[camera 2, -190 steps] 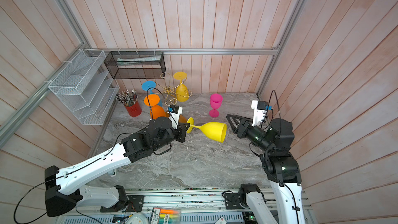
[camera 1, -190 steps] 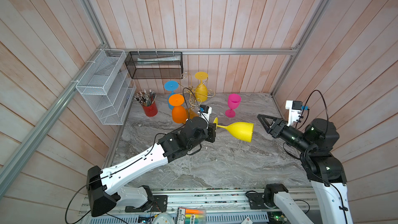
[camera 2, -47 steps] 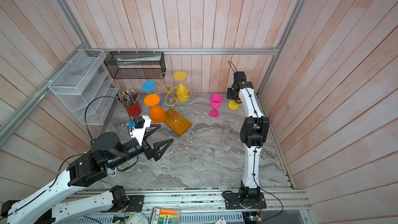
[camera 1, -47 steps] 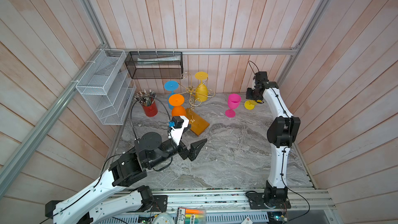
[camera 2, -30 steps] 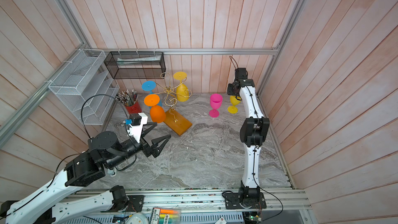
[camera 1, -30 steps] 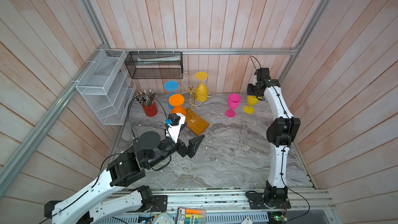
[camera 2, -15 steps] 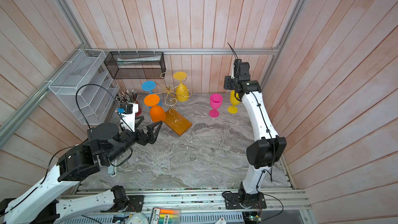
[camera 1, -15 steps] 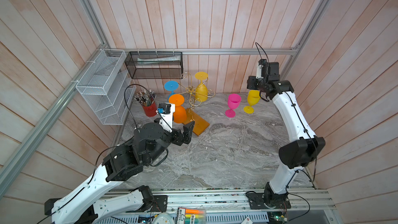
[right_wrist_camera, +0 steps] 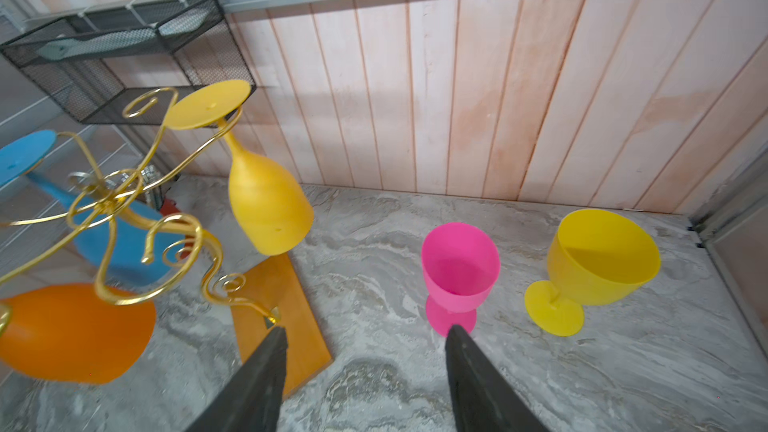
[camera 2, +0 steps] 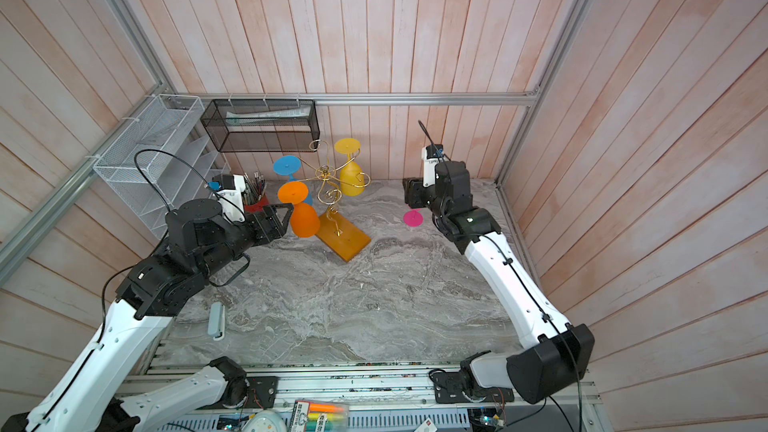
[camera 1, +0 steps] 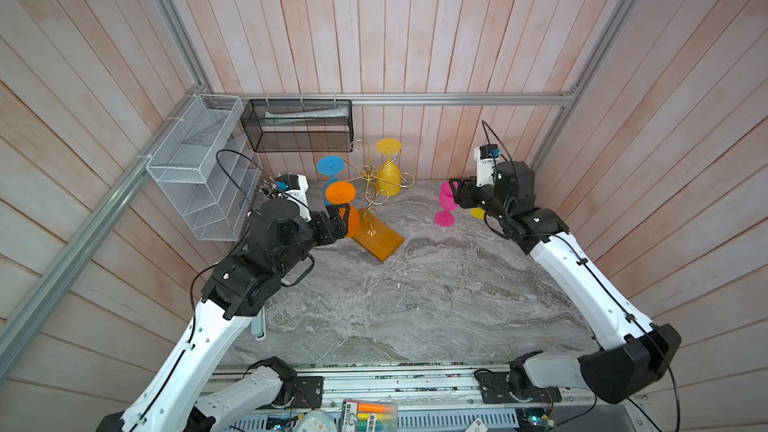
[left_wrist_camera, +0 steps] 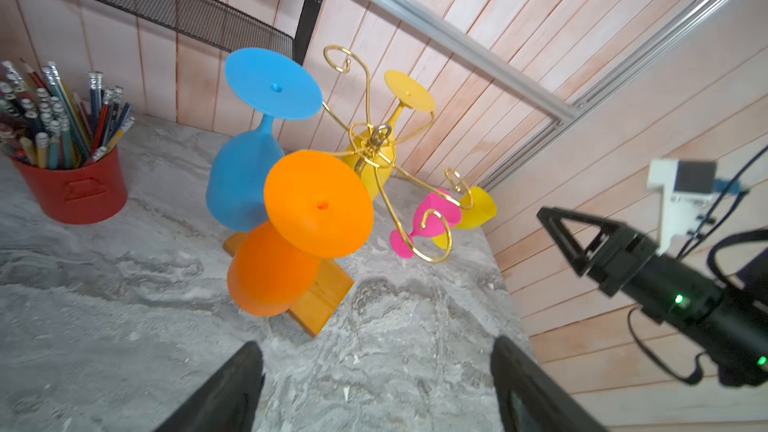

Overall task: Take the wine glass off the wine glass rack
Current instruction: 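Open and lift the right gripper while the left gripper nears the orange glass, then close the left gripper on the orange glass's foot on the rack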

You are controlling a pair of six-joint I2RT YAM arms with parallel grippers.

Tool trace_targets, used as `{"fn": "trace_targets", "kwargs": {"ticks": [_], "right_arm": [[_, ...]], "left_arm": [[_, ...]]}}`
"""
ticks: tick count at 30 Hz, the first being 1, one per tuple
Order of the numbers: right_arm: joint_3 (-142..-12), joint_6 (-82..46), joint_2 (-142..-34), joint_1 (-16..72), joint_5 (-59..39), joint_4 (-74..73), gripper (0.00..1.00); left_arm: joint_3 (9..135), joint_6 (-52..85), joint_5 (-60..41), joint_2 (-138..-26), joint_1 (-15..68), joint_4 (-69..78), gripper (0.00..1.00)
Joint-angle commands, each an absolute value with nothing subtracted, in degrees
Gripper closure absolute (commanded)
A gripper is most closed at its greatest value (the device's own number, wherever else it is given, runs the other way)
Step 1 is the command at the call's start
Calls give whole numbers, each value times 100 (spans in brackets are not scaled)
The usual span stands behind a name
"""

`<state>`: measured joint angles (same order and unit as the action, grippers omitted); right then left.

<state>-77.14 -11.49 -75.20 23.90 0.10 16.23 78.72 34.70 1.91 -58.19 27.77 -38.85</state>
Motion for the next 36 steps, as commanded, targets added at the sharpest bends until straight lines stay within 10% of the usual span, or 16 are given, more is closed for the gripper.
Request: {"fn": "trace_targets", "kwargs": {"ticks": [1, 36], "right_arm": [[-7202, -1063, -7035, 2496, -371, 872, 38], [-5642, -183, -5789, 3956, -585, -109, 39]], "left_arm": [[7654, 4034, -1108, -5849, 2175, -3212, 15], [7147, 5105, -2539, -7026, 1072, -1700, 37]]}}
